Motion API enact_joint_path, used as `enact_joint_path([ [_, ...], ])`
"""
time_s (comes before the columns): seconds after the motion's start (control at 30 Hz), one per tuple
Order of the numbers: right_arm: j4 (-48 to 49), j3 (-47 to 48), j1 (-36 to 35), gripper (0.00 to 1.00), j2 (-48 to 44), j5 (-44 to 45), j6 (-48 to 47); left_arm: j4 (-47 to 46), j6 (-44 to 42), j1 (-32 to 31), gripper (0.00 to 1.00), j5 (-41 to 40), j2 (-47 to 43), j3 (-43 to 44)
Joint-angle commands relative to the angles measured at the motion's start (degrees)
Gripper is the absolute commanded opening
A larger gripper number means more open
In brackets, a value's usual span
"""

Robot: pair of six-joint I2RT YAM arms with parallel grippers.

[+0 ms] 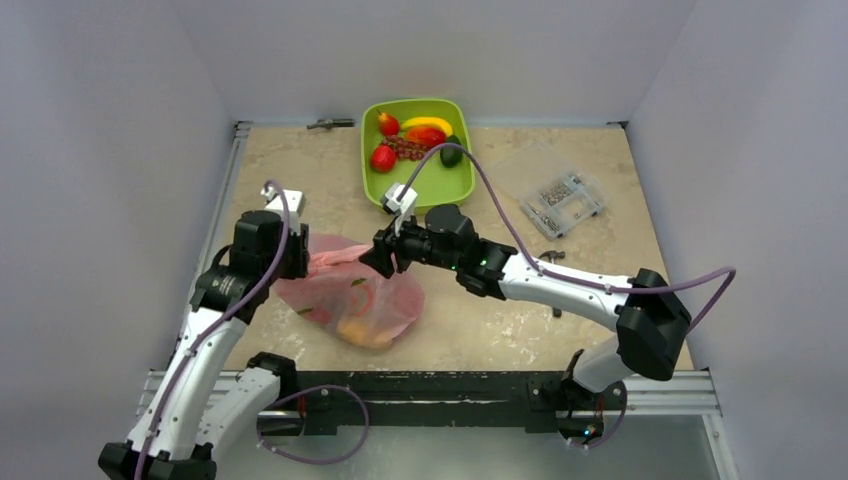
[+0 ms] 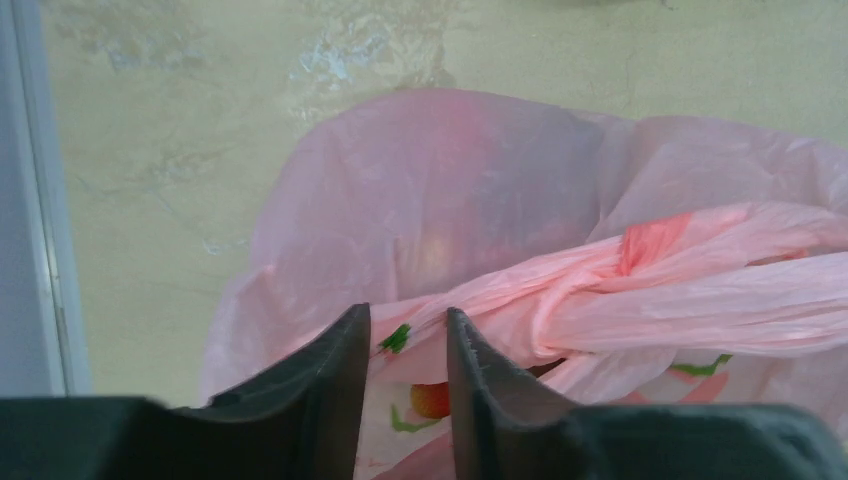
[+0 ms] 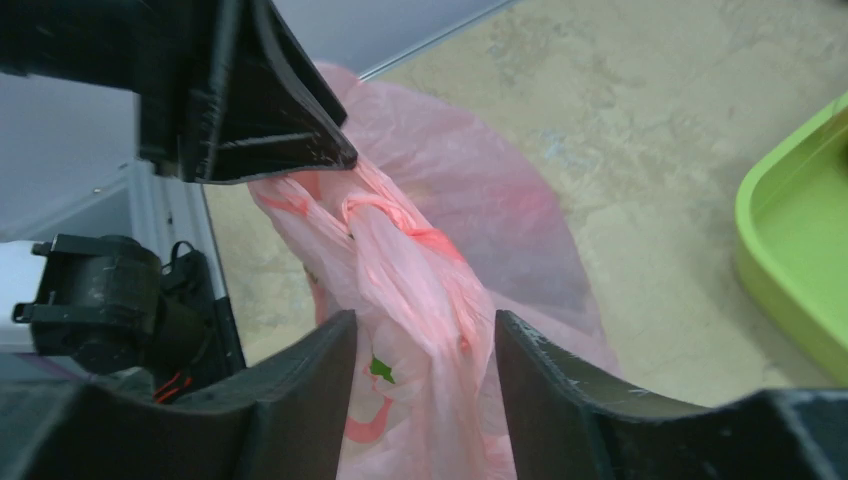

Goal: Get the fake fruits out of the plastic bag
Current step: Untie the plastic bag at the center of the board.

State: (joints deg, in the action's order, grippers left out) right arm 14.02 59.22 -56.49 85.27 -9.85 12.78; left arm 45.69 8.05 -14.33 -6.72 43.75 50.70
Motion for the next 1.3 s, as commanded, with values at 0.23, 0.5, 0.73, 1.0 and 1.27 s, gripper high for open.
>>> enact_joint_path([
  [0.23,-7.68,14.69,-7.49,0.69,7.03,12.7,-21.11,-10.59,0.15,6.55,0.0,10.67,-7.99,-6.26],
  [0.5,-8.55,19.78,-9.92,0.63,12.16,17.32,-22.61,-12.76,1.37,6.5,0.0,6.98,-16.19,-8.95],
  [0.73,2.54,12.48,-11.89,0.05,6.41,32.76,-15.03,-11.42,4.39,6.51,0.0,-6.5,-18.04,-8.7],
  [1.0,26.91,-20.61,-11.55,0.0,-16.76,36.37,14.96,-8.99,6.01,6.55,0.0,-24.31,-23.24,-8.81],
  [1.27,19.02,-12.65,-11.16,0.0,-11.48,32.9,12.24,-8.12,8.8,6.59,0.0,-23.63,-26.99,-8.78],
])
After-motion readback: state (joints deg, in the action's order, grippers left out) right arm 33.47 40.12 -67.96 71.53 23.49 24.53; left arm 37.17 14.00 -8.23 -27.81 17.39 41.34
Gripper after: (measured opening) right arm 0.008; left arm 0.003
